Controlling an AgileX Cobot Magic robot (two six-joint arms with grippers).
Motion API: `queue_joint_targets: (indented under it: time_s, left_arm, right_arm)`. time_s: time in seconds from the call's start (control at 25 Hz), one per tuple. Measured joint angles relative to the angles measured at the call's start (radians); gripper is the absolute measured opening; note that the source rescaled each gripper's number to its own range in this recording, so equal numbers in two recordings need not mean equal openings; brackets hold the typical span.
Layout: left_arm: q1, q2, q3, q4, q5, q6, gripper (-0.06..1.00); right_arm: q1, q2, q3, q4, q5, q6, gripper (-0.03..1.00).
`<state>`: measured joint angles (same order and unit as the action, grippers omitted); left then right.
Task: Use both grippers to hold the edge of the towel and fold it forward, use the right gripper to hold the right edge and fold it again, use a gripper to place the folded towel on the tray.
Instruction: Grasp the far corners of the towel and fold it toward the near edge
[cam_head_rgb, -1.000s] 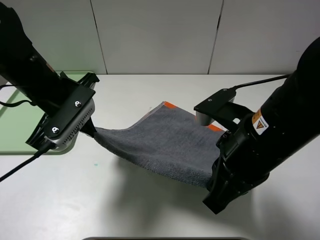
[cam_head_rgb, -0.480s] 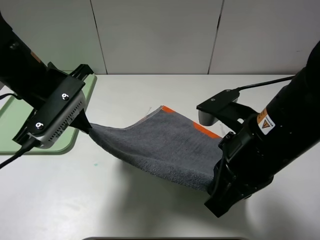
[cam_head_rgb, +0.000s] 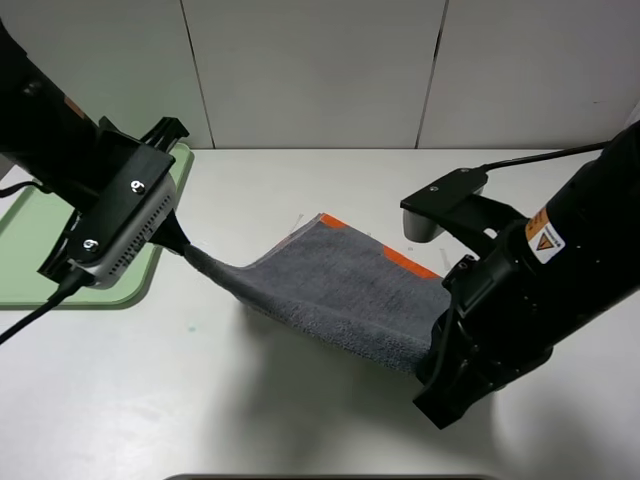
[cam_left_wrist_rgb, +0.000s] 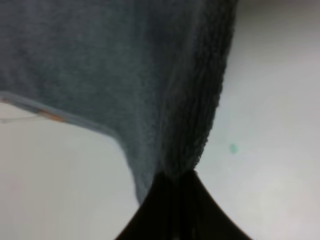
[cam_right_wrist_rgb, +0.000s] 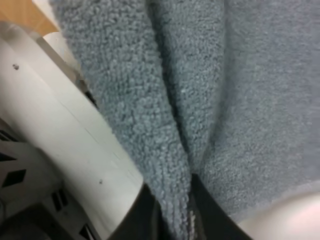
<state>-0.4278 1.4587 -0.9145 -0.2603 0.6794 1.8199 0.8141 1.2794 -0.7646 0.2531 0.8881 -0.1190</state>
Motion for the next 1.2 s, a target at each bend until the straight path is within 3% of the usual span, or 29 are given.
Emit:
queue_joint_targets:
  time_s: [0.36, 0.76, 1.2]
  left_arm:
    - [0.0, 0.129, -0.035, -0.001, -0.127, 0.02, 0.0]
    - [0.0, 0.293, -0.222, -0.008, -0.143, 0.053, 0.0]
    - [-0.013, 0.386, -0.311, -0.053, -0.178, 0.143, 0.0]
  right_arm:
    - [0.0, 0.0, 0.0, -0.071, -0.03, 0.033, 0.0]
    - [0.0, 0.0, 0.0, -0.076, -0.076, 0.039, 0.0]
    - [0.0, 0.0, 0.0, -0.139, -0.104, 0.087, 0.0]
